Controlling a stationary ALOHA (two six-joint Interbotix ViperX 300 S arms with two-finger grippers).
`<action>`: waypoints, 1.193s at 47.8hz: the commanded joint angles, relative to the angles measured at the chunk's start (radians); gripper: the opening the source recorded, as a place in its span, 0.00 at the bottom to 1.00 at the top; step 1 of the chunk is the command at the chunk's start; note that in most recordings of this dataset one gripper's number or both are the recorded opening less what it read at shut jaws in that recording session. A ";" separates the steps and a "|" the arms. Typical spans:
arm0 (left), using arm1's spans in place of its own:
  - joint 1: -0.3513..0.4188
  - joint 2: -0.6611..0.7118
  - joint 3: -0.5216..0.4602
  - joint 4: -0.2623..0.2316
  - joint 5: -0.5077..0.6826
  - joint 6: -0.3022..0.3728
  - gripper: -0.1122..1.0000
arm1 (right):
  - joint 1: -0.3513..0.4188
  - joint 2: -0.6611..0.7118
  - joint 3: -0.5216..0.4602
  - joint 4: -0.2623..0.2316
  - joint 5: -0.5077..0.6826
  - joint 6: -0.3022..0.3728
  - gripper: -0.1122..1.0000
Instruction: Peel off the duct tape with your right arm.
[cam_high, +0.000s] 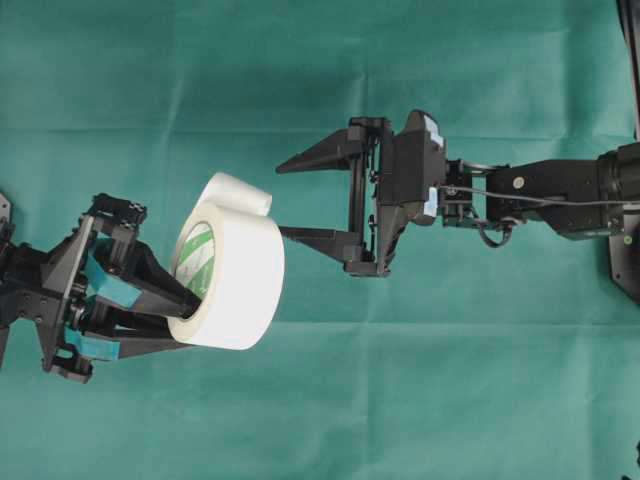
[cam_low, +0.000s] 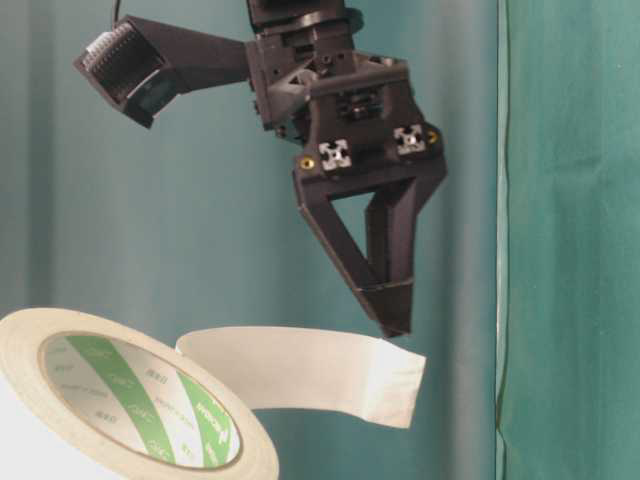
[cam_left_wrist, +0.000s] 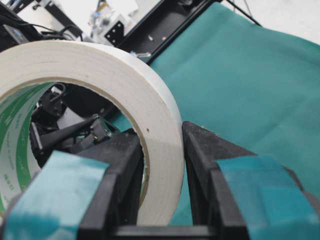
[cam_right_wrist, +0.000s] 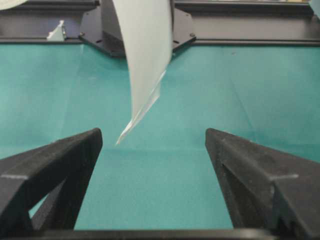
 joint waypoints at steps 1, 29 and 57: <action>0.003 -0.008 -0.020 0.002 -0.018 0.002 0.29 | 0.003 -0.006 -0.025 0.003 -0.009 0.002 0.74; 0.003 -0.008 -0.023 0.002 -0.018 0.003 0.29 | 0.003 0.021 -0.052 0.003 -0.011 0.057 0.39; 0.003 -0.015 -0.023 0.003 -0.018 0.008 0.29 | 0.003 0.040 -0.063 0.002 -0.009 0.060 0.02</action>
